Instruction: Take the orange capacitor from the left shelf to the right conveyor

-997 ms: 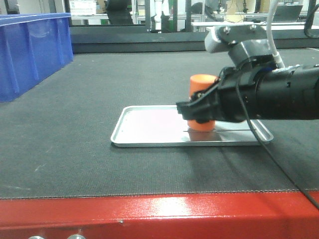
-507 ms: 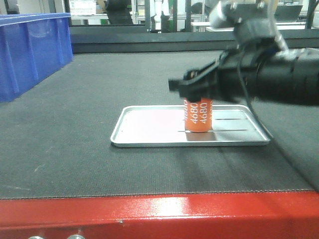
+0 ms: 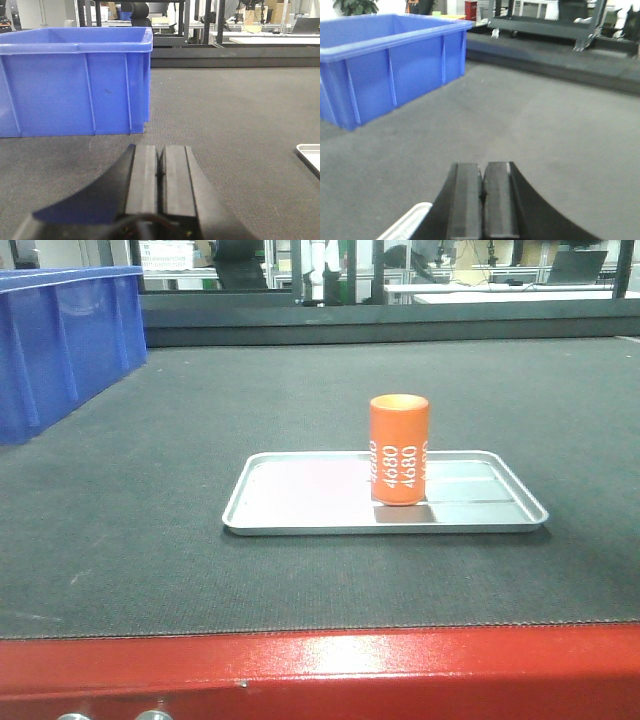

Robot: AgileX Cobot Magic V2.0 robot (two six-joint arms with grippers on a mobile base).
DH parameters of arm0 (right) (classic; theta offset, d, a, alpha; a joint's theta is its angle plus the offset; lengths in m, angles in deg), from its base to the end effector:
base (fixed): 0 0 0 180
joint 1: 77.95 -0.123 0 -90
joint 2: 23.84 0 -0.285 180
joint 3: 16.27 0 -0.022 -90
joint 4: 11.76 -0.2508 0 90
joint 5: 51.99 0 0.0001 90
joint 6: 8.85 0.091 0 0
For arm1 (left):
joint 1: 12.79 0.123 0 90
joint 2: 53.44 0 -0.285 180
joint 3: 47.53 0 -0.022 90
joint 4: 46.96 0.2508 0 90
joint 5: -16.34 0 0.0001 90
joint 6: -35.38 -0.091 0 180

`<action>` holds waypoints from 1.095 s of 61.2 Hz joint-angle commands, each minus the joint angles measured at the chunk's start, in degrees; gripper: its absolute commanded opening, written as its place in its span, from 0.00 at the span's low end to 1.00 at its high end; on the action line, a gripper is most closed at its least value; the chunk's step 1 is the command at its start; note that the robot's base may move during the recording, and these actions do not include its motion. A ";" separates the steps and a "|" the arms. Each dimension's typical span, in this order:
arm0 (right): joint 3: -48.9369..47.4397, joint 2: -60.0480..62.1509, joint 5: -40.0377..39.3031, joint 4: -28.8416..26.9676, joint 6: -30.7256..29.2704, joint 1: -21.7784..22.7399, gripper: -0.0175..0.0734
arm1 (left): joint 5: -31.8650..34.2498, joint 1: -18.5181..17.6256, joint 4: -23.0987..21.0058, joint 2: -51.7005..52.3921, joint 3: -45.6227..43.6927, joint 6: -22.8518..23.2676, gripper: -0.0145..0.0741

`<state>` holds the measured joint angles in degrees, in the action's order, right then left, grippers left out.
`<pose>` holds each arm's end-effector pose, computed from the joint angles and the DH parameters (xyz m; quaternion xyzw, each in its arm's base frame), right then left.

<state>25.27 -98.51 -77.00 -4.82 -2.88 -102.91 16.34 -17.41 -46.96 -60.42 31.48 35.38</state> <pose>0.2249 0.1098 0.3046 -0.1740 0.6940 0.1669 0.6785 0.0564 -0.0046 0.2034 0.0275 0.6814 -0.0295 0.7308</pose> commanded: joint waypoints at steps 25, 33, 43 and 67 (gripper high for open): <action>-1.37 23.96 3.19 -0.38 -0.56 0.52 0.24 | 4.96 -0.30 -0.31 -0.46 -0.34 0.00 0.05; -1.18 25.76 5.71 -0.38 -2.99 3.30 0.24 | 4.96 -0.30 -0.31 -0.46 -0.34 0.00 0.05; 0.49 32.19 13.41 -0.96 -1.75 15.24 0.24 | 4.96 -0.30 -0.31 -0.46 -0.34 0.00 0.05; 21.41 60.26 22.43 -1.98 -1.63 26.26 0.24 | 4.96 -0.30 -0.31 -0.46 -0.34 0.00 0.05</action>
<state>44.04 -41.74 -51.57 -6.39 -4.65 -77.02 16.34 -17.41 -46.96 -60.42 31.48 35.38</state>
